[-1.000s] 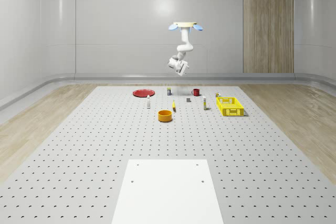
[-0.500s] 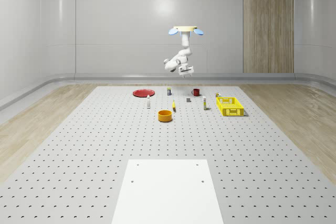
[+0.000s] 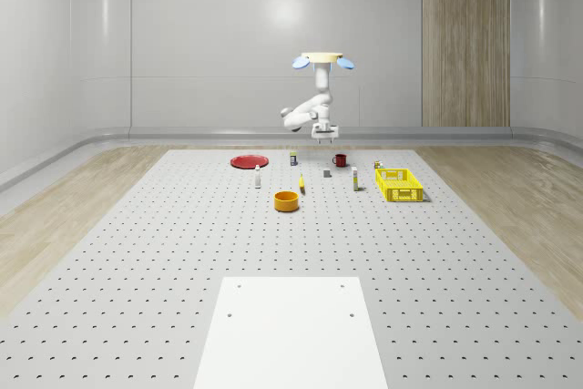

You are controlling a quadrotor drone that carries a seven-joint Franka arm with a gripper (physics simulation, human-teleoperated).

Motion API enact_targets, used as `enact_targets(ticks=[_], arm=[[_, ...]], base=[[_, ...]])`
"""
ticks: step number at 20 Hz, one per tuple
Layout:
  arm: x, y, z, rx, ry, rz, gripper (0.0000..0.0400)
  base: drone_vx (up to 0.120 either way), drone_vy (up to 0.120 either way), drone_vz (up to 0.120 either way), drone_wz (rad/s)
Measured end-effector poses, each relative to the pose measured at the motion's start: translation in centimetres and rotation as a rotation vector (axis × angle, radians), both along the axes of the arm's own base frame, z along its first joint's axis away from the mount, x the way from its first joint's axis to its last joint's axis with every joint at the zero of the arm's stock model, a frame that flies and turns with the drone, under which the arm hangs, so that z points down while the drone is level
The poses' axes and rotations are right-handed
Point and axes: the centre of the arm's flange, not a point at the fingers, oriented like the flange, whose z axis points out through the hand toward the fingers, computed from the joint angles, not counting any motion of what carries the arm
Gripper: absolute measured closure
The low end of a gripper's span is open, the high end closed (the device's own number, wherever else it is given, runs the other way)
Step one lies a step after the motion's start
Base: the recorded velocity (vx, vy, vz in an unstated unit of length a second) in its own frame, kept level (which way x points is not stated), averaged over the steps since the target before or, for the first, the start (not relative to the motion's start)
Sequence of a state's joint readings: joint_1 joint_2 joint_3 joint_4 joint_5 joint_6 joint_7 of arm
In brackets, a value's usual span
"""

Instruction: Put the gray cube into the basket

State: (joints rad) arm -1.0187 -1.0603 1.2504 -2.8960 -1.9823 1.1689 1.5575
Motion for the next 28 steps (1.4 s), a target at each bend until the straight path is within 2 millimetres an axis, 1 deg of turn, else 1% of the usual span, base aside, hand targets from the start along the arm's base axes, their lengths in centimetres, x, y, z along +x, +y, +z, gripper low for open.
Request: enact_targets(ticks=[2,9,13,28], arm=[[0.0,-0.08,-0.01,-0.008,0.0,0.0,0.0],[0.0,-0.21,-0.01,-0.021,0.001,0.0,0.0],[0.0,-0.24,-0.02,-0.024,0.001,0.0,0.0],[0.0,-0.26,-0.02,-0.026,0.001,0.0,0.0]], base=[[0.02,0.0,-0.04,0.0],[0.0,0.0,-0.12,0.0],[0.0,0.08,-0.12,0.0],[0.0,0.0,-0.12,0.0]])
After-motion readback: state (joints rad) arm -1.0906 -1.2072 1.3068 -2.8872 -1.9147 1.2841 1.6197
